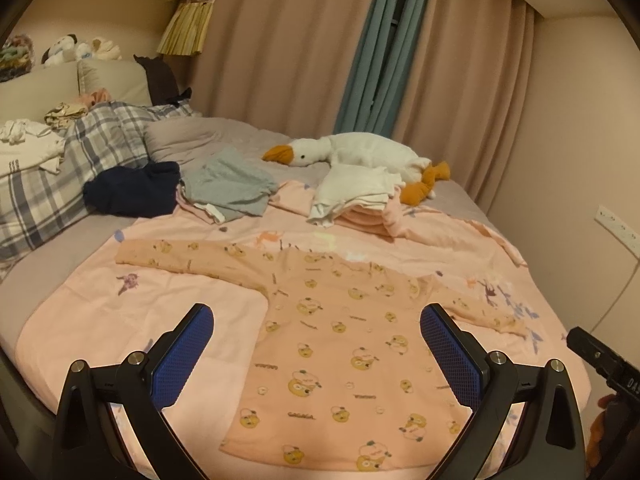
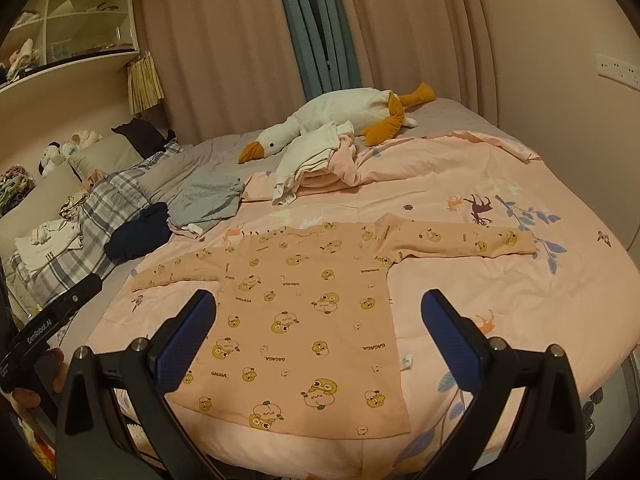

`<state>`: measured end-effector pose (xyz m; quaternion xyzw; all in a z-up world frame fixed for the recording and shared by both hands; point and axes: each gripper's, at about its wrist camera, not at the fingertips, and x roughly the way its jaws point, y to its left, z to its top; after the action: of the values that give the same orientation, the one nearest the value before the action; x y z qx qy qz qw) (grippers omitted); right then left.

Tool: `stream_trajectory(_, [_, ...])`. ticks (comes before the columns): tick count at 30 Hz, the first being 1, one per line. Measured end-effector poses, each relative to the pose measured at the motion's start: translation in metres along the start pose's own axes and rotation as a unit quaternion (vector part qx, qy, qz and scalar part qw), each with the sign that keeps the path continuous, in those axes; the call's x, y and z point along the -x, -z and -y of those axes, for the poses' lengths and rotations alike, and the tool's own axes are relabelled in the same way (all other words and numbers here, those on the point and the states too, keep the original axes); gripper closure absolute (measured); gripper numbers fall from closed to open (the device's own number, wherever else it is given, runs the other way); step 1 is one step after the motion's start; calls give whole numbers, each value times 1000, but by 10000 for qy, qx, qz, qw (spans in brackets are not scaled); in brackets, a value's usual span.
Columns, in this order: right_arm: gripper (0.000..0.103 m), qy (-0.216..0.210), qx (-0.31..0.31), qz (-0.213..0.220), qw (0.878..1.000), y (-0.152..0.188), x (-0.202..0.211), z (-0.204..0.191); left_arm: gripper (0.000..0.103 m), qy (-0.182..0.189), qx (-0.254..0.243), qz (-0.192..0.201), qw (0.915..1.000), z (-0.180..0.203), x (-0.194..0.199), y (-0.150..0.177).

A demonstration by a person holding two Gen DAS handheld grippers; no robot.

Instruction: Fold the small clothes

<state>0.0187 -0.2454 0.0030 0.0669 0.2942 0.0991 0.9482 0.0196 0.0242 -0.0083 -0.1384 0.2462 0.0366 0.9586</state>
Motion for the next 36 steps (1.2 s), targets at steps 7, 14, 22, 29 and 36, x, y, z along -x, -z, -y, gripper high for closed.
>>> stream_trajectory(7, [0, 192, 148, 32, 9997, 2, 2, -5, 1, 52, -114, -47, 9999, 5, -2, 2])
stream_trajectory(14, [0, 241, 238, 40, 9994, 2, 3, -5, 1, 46, -192, -92, 9998, 10, -4, 4])
stream_trajectory(22, [0, 274, 277, 90, 9992, 3, 6, -10, 1, 12, -285, -151, 9995, 15, -6, 4])
stream_trajectory(29, [0, 302, 316, 72, 9990, 1, 4, -12, 1, 5, -312, -171, 9994, 14, -7, 6])
stream_trajectory(36, [0, 317, 378, 20, 9988, 2, 1, -17, 1, 1, -332, -181, 9993, 13, -6, 7])
